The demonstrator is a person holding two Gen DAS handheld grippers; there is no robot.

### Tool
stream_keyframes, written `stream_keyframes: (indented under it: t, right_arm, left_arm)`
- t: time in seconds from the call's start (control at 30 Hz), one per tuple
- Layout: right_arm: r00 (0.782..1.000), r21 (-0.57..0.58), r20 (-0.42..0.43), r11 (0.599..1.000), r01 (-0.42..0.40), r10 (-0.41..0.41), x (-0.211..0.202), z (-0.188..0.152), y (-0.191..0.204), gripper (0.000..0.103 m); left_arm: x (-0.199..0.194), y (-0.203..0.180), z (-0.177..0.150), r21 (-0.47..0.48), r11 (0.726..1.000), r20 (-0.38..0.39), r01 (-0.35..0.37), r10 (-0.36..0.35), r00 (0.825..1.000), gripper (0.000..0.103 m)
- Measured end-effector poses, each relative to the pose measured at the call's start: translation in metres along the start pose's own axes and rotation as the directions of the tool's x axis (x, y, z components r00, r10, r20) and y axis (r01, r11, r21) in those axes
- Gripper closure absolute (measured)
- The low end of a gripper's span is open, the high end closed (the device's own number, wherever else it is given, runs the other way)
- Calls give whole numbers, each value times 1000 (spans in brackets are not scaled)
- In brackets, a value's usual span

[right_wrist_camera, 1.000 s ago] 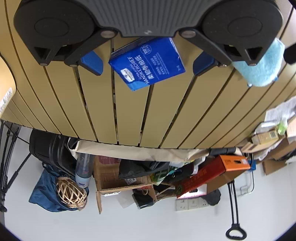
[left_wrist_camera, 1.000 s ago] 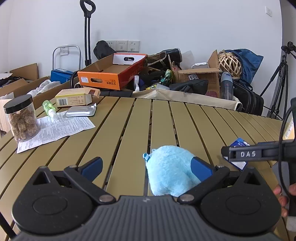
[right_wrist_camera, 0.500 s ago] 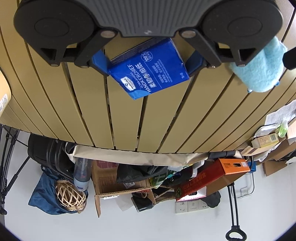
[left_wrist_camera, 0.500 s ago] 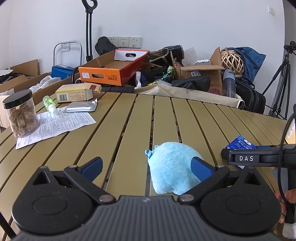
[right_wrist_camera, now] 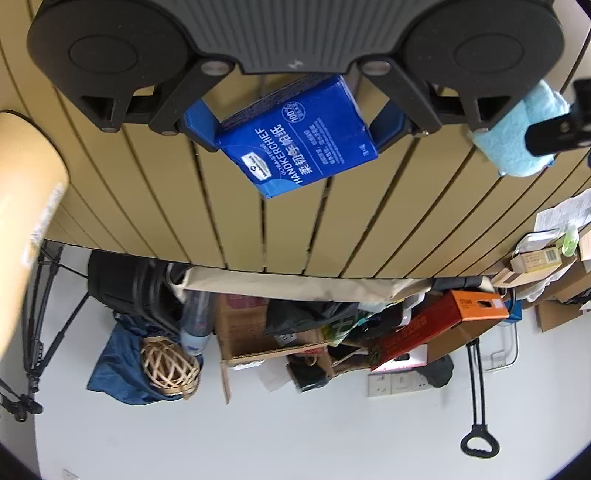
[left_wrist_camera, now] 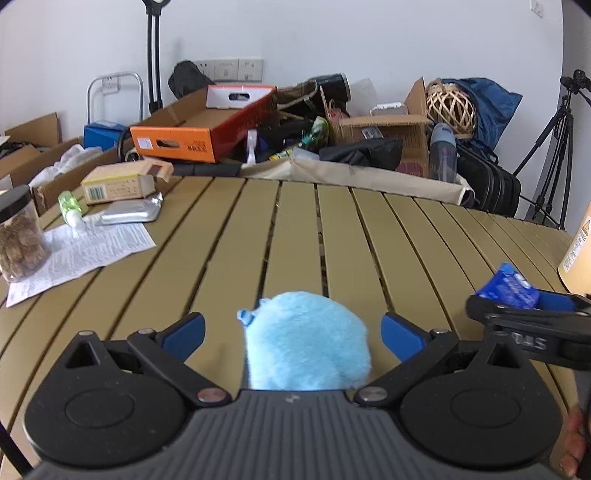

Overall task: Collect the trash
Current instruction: 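Close the left gripper on the light blue fuzzy ball and lift it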

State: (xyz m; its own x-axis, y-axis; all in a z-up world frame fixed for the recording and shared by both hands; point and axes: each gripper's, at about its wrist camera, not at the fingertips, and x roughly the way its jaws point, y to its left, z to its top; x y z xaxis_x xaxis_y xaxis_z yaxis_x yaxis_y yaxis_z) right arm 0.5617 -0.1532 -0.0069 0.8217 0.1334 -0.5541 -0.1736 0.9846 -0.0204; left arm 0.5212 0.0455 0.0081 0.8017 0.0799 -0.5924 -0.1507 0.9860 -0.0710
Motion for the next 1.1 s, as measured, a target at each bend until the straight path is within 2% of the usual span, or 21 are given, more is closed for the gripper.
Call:
stream_keyframes:
  t: [0.23,0.57,0.73,0.9,1.03,1.1]
  right_arm:
    - [997,42,71,999,26,-29,-39,-15,-30,17]
    - [986,118,149,991,58,-75,-91,-50,-73,17]
    - [982,154,171,986,59,-85,-110,-69,-91,17]
    - [979,179,181,982,60,-93,-124,-85,-102,17]
    - [980,190,184,981,43,-78,-130,-91,-103,17]
    - [980,185,186,982,34,-69,-133,-93,-101,17]
  left_arm:
    - [10,-13,4,2,1000,-50,0,0,999,0]
    - [22,-29,0,24,999,-92,-44,47,995,0]
    - [30,-30,0,25,997,-97,-71,73,993,0]
    - [39,-22,0,-26,998,-124,-63,60,991,0]
    - [44,-20,-2,-19,997,-135,-78,75,988,0]
    - [45,-20,-4,-16,997,-139,-79,76,987,6]
